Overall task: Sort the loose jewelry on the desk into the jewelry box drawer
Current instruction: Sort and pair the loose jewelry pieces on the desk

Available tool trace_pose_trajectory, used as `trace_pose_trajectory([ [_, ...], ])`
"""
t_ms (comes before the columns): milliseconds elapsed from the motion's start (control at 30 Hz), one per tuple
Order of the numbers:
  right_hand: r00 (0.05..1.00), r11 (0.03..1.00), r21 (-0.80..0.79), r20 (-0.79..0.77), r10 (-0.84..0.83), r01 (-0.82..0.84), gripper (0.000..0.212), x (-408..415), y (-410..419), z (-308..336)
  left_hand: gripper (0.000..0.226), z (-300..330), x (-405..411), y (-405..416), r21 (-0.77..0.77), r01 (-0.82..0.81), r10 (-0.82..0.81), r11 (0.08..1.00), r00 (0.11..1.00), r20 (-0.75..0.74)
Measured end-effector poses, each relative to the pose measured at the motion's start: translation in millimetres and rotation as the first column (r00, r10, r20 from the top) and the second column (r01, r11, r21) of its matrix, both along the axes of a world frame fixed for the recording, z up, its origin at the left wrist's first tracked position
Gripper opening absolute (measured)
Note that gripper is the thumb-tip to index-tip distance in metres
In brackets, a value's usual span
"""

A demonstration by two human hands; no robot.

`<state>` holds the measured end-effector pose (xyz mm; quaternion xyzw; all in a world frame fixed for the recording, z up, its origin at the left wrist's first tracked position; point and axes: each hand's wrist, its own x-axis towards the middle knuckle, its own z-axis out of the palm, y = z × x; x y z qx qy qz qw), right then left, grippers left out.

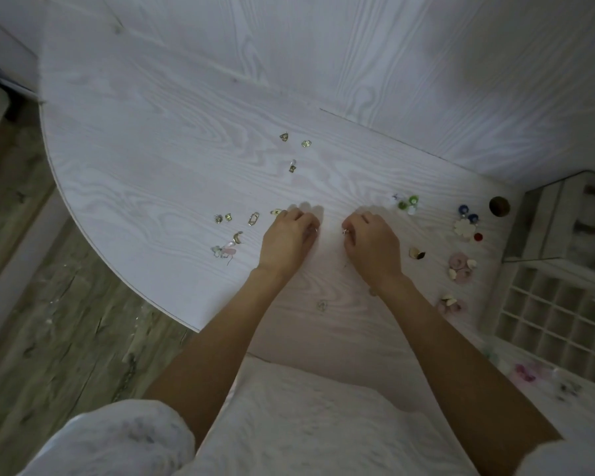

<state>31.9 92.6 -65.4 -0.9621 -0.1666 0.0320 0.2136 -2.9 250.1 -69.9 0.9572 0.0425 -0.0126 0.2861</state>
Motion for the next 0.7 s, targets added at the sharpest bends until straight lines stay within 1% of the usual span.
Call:
trace_pose_trajectory([
  [100,1.0,1.0,-0.017,0.017,0.016,-0.016,0.005,-5,1,0,0.009,1,-8,2,-0.002,-0.029,0.029,1.0,1.0,-0.007],
  [167,0.999,0.999,-0.039,0.032,0.031,-0.03,0.004,-6,1,0,0.011,3,-13,1,-0.007,-0.016,0.016,1.0,1.0,-0.016],
  [267,0.997,0.996,-0.049,0.007,0.074,-0.074,0.003,-9,0,2,0.018,6,-26,5,-0.03,0.006,-0.006,1.0,1.0,0.009],
  [300,0.996,0.994,-0.051,-0.006,0.092,-0.092,0.003,-10,1,3,0.02,8,-33,8,-0.042,-0.01,0.01,0.999,1.0,0.023],
  [333,0.994,0.993,-0.055,-0.014,0.106,-0.106,0.004,-12,1,2,0.021,9,-41,12,-0.059,-0.047,0.049,0.997,0.998,0.034],
  [400,0.992,0.991,-0.053,-0.023,0.121,-0.122,0.004,-15,2,1,0.022,12,-55,22,-0.08,-0.171,0.175,0.982,0.984,0.04],
  [500,0.992,0.991,-0.034,-0.025,0.128,-0.128,0.004,-14,2,-1,0.02,13,-71,41,-0.059,-0.327,0.33,0.943,0.943,0.037],
  [600,0.986,0.986,-0.021,-0.001,0.165,-0.165,0.003,-15,3,-2,0.024,12,-85,58,-0.027,-0.38,0.38,0.925,0.925,0.002],
  [700,0.981,0.981,0.01,-0.012,0.195,-0.195,0.011,-20,6,-1,0.027,10,-98,60,-0.03,-0.368,0.367,0.929,0.93,-0.031],
])
